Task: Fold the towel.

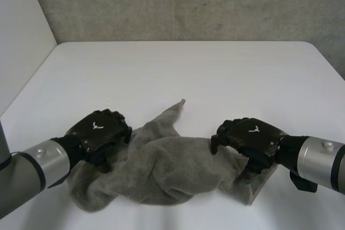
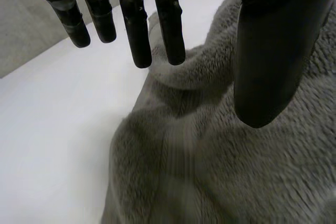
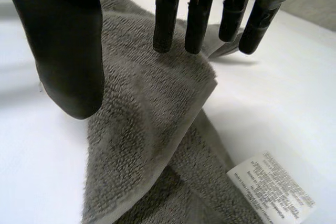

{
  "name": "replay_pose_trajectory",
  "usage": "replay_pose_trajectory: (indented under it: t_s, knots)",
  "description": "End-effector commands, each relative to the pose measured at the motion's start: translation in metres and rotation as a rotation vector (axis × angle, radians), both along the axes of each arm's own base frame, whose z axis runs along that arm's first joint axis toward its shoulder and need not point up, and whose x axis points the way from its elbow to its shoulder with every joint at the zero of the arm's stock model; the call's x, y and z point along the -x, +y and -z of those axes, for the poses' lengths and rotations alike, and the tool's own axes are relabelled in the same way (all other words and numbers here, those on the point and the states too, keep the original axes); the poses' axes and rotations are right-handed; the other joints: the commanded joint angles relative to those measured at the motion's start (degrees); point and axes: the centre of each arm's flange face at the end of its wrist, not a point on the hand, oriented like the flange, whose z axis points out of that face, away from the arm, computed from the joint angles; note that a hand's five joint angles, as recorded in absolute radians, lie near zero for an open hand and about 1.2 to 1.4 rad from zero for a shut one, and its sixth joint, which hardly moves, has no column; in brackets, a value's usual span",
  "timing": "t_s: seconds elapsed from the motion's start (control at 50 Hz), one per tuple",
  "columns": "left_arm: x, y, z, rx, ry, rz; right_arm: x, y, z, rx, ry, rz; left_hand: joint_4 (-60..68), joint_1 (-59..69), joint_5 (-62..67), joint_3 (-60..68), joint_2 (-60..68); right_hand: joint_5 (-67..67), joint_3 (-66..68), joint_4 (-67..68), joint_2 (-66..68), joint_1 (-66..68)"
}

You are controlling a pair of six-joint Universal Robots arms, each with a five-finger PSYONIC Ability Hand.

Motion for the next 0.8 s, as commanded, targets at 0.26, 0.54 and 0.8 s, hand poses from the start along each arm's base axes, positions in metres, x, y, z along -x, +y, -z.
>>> replay_pose_trajectory:
  t_s: [0.26,0.54,0.8]
  knots:
    - [-0.012,0.02,0.024,-0.054,-0.018,-0.036,-0.024,0.026,0.043,0.041,0.072,0.014,-3.4,-9.3,-7.1,-2.9,-9.1,-8.6,-2.5,-4.4,-11.0,-10.3]
    - [-0.005,0.012,0.053,-0.139,-0.041,-0.006,-0.032,0.015,0.041,0.081,0.054,-0.003,-3.4,46.0,48.2,-2.9,46.2,50.3,-2.5,-4.4,47.8,48.5]
    - [0.018,-0.055,-0.002,0.124,0.032,0.015,-0.048,-0.026,-0.002,0.266,-0.021,-0.006,-3.4,46.0,48.2,-2.9,46.2,50.3,-2.5,-4.4,47.8,48.5]
